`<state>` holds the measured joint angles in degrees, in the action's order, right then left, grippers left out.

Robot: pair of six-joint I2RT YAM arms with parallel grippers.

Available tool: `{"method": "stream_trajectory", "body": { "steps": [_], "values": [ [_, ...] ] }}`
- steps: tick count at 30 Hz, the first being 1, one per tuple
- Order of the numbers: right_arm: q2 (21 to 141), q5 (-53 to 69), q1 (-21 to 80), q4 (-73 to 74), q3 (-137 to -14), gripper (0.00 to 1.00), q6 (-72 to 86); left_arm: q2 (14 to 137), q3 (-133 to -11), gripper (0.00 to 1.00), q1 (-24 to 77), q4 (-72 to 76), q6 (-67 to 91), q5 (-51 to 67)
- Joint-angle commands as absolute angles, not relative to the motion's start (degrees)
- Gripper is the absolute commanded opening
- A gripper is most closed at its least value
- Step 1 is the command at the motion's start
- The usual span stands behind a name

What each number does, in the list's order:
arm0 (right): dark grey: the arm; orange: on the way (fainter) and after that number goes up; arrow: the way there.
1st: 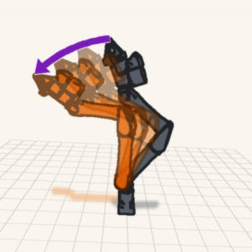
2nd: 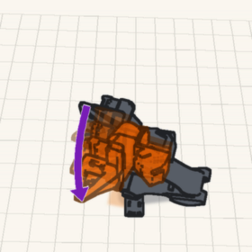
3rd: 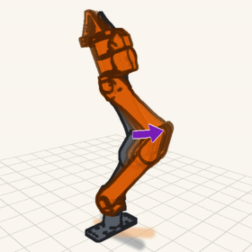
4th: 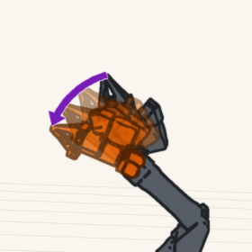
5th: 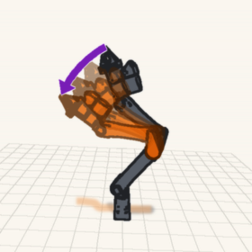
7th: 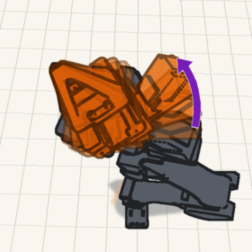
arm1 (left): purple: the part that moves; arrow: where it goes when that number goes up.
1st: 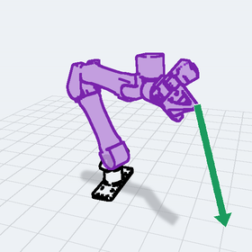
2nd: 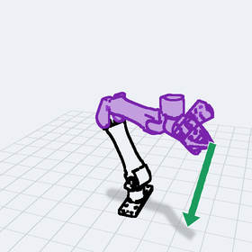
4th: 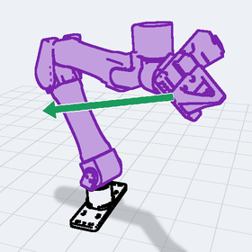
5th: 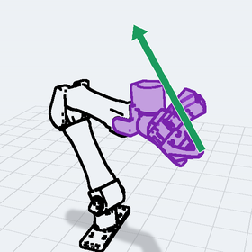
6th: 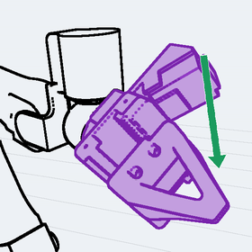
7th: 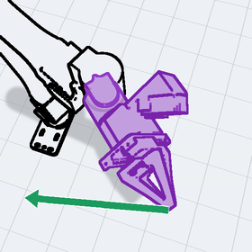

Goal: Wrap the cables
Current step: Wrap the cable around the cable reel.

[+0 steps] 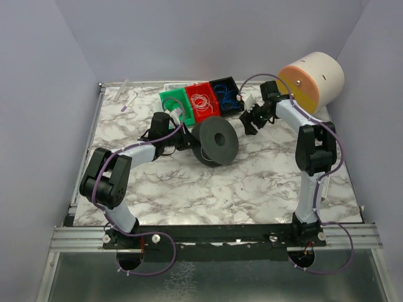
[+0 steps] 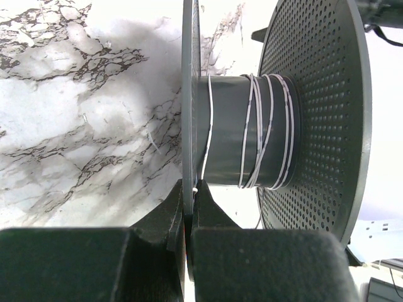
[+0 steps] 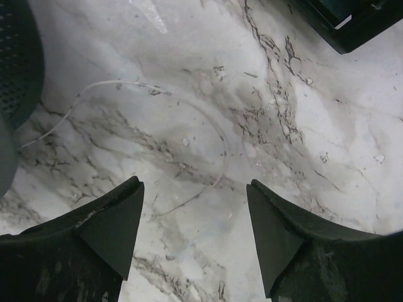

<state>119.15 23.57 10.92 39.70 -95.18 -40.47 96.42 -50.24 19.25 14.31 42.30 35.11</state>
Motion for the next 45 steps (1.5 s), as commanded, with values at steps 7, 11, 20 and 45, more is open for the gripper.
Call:
{"method": "stream_trajectory", "body": {
  "steps": [7, 11, 20, 45],
  "values": [
    [124.8, 17.5, 11.1, 34.2, -98.8, 0.68, -37.9, 94.6, -50.6, 0.0, 19.2, 14.8, 40.6, 35.9],
    [126.4, 17.7, 11.1, 34.4, -100.0, 0.64, -37.0, 94.5, -50.4, 0.0, 19.2, 14.9, 40.7, 35.9],
    [129.9, 22.1, 11.1, 39.3, -103.7, 0.56, -38.6, 94.6, -50.4, 0.0, 19.3, 14.9, 40.6, 36.0],
    [131.4, 28.9, 11.8, 56.7, -123.7, 0.0, -30.1, 96.0, -54.0, 0.0, 20.9, 7.7, 35.4, 29.3]
  ]
}}
